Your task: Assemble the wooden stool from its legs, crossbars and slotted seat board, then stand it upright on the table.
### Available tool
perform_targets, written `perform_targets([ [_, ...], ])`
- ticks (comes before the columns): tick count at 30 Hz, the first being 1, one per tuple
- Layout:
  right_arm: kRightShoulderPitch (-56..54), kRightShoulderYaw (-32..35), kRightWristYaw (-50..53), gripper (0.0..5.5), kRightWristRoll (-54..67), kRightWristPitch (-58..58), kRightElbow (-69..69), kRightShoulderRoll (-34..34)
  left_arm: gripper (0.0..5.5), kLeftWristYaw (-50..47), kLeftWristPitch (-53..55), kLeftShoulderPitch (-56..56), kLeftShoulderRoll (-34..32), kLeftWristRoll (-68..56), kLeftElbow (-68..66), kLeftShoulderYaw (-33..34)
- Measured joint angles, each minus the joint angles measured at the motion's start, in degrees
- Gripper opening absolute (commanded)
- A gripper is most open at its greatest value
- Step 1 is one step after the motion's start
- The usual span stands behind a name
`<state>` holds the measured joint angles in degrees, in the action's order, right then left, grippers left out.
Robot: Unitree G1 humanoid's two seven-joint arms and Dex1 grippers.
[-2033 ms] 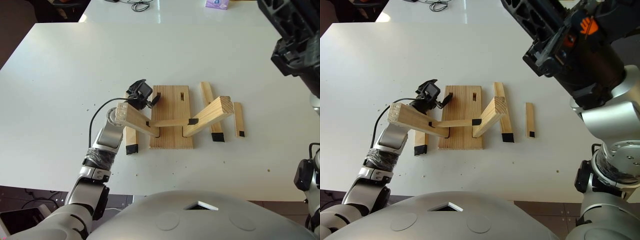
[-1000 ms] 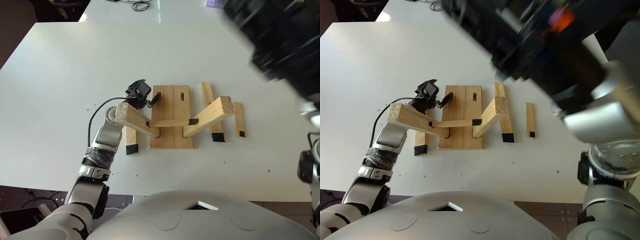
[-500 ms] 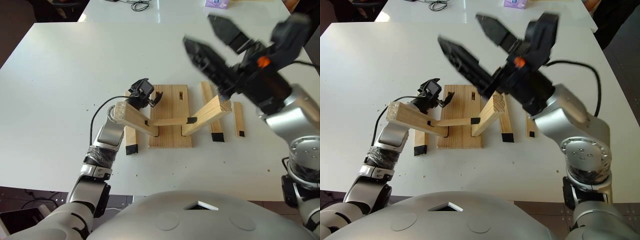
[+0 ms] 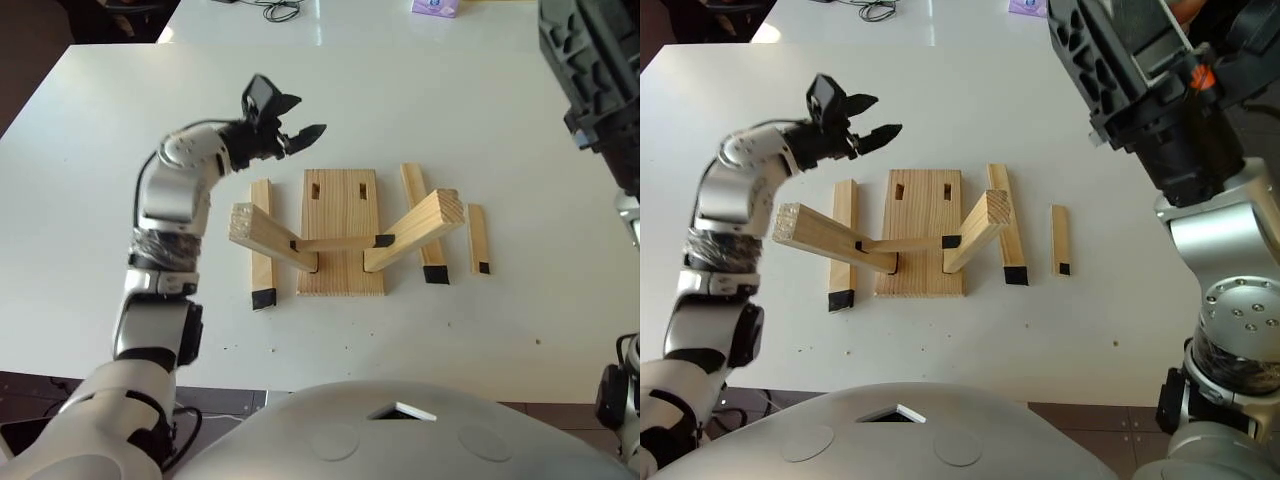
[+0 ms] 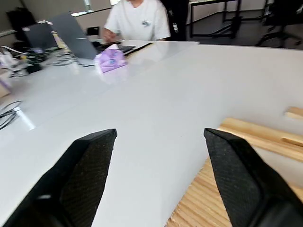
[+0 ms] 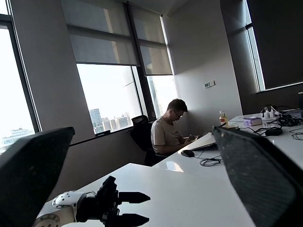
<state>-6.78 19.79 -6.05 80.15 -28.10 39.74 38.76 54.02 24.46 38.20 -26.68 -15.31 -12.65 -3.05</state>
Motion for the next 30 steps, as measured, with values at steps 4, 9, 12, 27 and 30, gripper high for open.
perform_targets([
  [4,4.1,-0.4,-2.8,5.40,-4.1,-0.4,0.2,0.0,3.18,16.0,5.1,8.1,-4.9,-3.2,-0.5,-4.2],
  [9,7.1,-2.5,-5.2,5.40,-9.3,-0.6,0.7,-0.4,3.18,34.6,12.3,13.5,-9.3,-9.7,-0.7,-7.6],
  [12,8.0,-3.7,-6.2,5.40,-11.0,-0.6,1.0,-0.5,2.99,37.8,17.2,13.8,-10.5,-15.2,2.7,-8.0],
  [27,7.3,-6.3,-6.6,5.40,-15.2,-1.2,1.9,-2.2,2.48,33.0,12.8,3.3,-10.8,-9.8,16.1,-17.6],
  [30,7.0,-6.5,-6.7,5.40,-15.6,-1.3,1.9,-2.5,2.48,31.4,12.5,3.3,-9.5,-8.7,15.3,-17.8],
])
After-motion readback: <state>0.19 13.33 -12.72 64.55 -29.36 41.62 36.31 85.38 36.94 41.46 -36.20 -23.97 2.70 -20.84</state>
